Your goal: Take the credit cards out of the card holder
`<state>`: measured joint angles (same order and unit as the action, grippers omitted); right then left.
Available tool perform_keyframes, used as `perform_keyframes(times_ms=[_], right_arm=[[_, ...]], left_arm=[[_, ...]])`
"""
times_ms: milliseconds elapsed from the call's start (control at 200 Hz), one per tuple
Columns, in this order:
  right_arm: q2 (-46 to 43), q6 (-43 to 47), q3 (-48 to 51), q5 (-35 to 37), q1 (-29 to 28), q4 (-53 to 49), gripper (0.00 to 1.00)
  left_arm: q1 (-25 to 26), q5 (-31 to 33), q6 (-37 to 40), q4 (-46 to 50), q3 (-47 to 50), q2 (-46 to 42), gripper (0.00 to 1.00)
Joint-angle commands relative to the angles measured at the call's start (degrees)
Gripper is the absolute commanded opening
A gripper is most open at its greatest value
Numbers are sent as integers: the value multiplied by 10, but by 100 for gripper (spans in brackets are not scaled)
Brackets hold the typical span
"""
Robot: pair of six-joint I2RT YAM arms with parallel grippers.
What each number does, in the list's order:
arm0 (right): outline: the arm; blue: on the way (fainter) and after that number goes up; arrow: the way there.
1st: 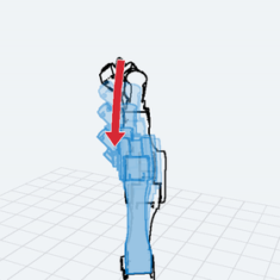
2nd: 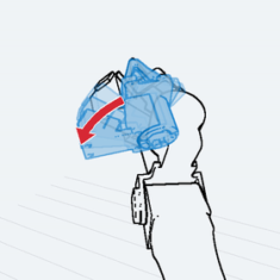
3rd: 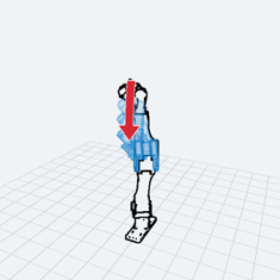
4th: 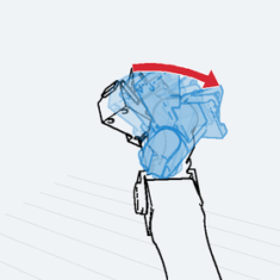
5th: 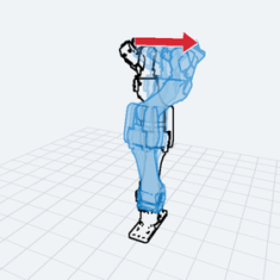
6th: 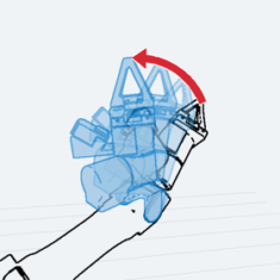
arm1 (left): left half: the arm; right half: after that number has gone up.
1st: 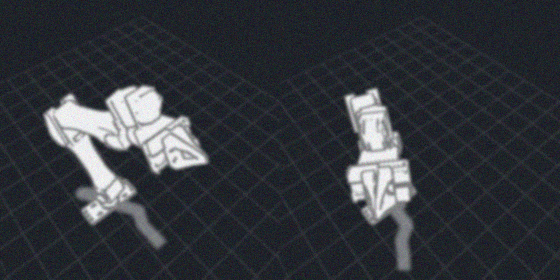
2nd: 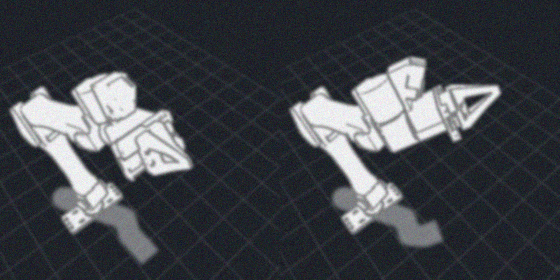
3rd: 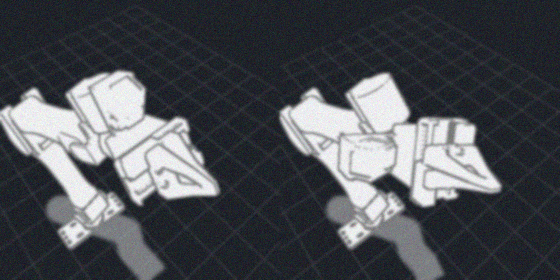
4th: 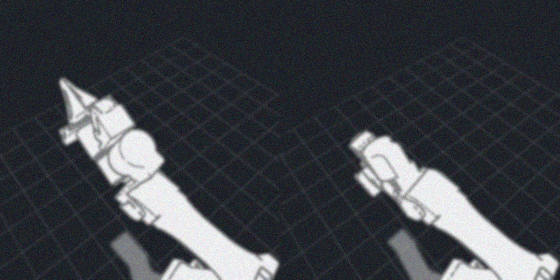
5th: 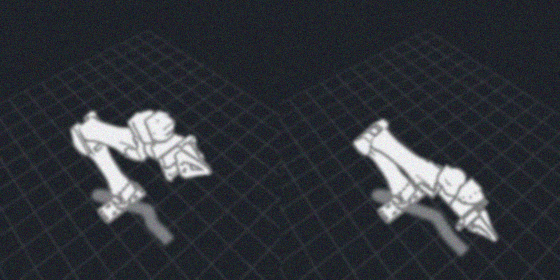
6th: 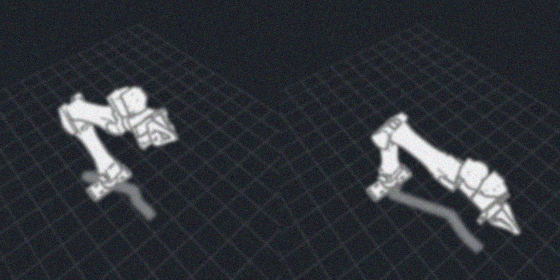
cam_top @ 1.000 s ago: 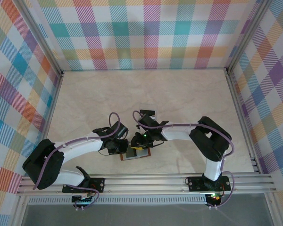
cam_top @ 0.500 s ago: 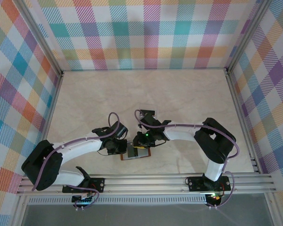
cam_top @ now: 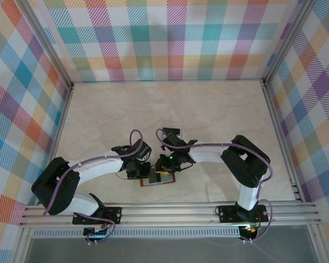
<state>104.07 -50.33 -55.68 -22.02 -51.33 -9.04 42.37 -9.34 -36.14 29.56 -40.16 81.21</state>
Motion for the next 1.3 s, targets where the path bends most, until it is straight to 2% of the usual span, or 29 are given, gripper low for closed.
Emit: perform_keyframes(times_ms=[0,210,330,510,835,985,1135,1220,1295], right_arm=[[0,1,17,-24,4,33,24],[-24,-20,40,-45,8,82,12],[-36,0,30,-14,10,27,7],[-63,56,-2,59,16,-109,6],[-149,132,-21,70,48,-178,4],[-185,228,-40,83,75,-202,4],[-173,372,-110,139,102,-285,0],[-154,472,-153,138,116,-317,0],[-137,599,-182,139,118,-343,0]], left_arm=[[3,13,15,7,3,25,8],[3,14,14,2,7,30,7],[3,21,16,8,5,23,7],[3,40,19,22,4,8,7],[1,66,33,34,-23,-8,8],[2,70,33,39,-35,-20,10],[1,83,30,46,-38,-45,11],[-1,88,26,46,-30,-62,12],[-5,91,22,43,-20,-80,12]])
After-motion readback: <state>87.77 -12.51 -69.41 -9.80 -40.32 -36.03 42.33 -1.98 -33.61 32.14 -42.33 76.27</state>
